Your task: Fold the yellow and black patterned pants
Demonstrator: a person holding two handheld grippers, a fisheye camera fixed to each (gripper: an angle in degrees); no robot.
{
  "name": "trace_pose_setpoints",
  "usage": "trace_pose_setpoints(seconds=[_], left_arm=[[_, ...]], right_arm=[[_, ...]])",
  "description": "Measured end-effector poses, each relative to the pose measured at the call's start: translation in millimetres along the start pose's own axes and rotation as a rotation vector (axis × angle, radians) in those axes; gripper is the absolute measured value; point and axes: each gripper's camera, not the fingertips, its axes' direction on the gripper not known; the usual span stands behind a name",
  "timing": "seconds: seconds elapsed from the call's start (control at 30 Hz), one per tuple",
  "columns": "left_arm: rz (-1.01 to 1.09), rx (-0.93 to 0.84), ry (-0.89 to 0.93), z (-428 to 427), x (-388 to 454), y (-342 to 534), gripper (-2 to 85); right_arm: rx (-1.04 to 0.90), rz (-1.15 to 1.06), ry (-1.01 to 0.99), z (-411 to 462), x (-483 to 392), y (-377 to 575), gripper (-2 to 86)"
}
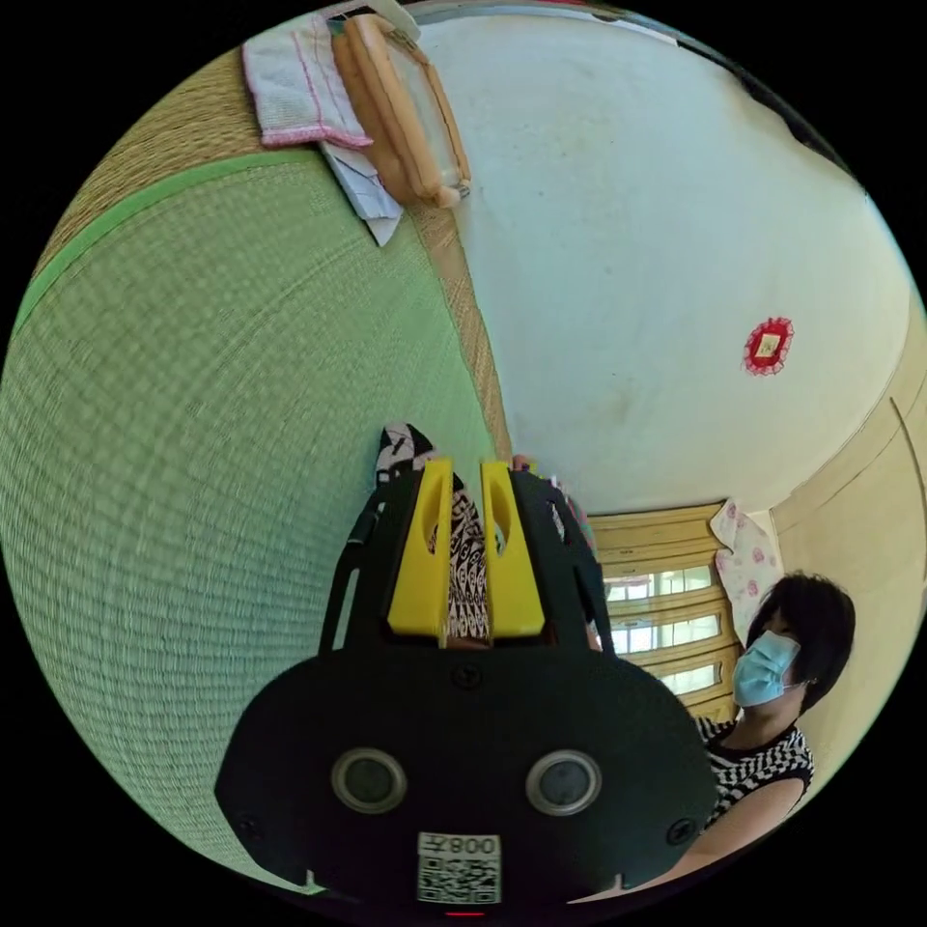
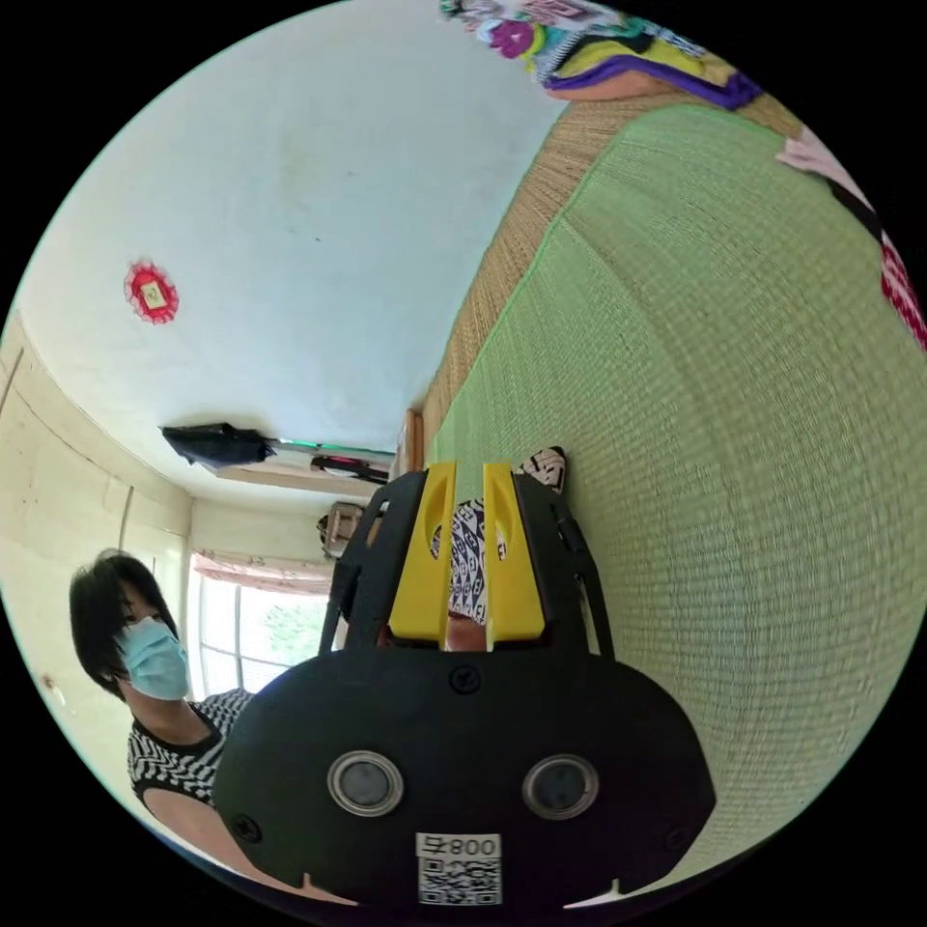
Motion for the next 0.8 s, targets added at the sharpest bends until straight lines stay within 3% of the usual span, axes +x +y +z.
trace_pose_setpoints(seconds=[0.17,0.47,0.8], left_arm=[[0.198,-0.243,-0.149,86,43,35,6.9],[0.533,-0.385,-0.517,229,92,76,7.3],[0.499,-0.402,-0.618,305,69,84,2.3]], right_arm=[[-0.162,-0.201,0.208,70,-56,23,7.2],[-0.356,-0.449,0.588,224,-106,66,7.8],[-0.398,-0.482,0.677,312,-99,85,5.1]])
